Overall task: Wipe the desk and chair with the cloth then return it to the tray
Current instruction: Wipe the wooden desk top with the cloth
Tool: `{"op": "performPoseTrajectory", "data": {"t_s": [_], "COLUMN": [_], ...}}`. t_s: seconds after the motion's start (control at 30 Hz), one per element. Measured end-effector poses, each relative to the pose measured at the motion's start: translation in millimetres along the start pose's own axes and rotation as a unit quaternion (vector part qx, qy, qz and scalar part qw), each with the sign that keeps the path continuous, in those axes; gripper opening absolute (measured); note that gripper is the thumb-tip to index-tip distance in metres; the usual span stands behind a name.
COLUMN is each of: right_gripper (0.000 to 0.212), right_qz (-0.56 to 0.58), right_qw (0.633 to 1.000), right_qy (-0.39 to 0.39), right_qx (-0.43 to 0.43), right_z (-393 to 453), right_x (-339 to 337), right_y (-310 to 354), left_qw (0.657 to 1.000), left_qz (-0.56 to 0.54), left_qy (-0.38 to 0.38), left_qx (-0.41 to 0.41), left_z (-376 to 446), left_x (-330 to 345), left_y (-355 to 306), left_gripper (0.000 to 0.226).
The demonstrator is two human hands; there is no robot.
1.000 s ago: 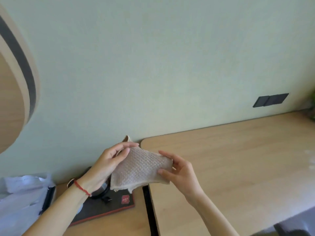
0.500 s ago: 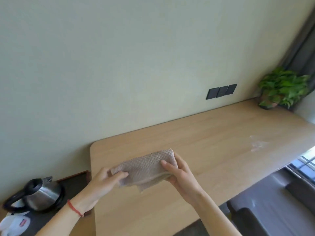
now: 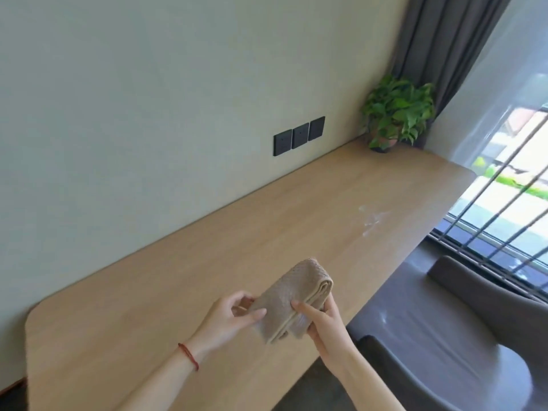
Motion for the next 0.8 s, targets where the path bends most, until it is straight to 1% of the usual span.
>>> {"op": "performPoseTrajectory", "data": {"t_s": [0.1,0.27,0.33,0.5,0.67,0.73,0.8], "right_gripper": [0.066,0.061,0.062,0.053,0.045,0.043,0.045], "right_qz": [-0.001,-0.029,-0.028,-0.012,-0.03,-0.053,-0.086], "right_qw": [1.0,0.998,0.997,0.996,0.999,0.999,0.993], "right_qy": [0.014,0.057,0.066,0.088,0.039,-0.007,-0.072], "right_qx": [0.0,0.006,0.014,0.023,0.009,-0.005,-0.032], "right_z": [28,63,74,104,135,142,147], "right_x": [-42,-94,-111,-143,-170,-189,-212], "right_y": [33,93,113,148,164,164,165], "left_qw": [0.999,0.993,0.992,0.991,0.995,0.998,0.998], "left_qz": [-0.006,-0.029,-0.033,-0.03,-0.005,-0.018,-0.042], "left_qy": [-0.044,-0.11,-0.118,-0.13,-0.102,-0.062,-0.036], "left_qx": [-0.003,-0.014,-0.014,-0.005,-0.01,-0.014,-0.011], "left_z": [48,106,126,171,221,239,260], "left_x": [32,84,98,122,140,151,164], "left_y": [-8,-28,-37,-47,-34,-24,-13], "left_gripper": [0.024,0.019,0.018,0.012,0.014,0.021,0.033]}}
Point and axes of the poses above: each hand's wrist, its own z-axis towards the middle knuckle, its own x-axis out of the palm, y = z × x, the point moved 3 cm from there along z, towards the middle knuckle, and after that the axes turned 13 degrees about x, right-handed, at the moved point
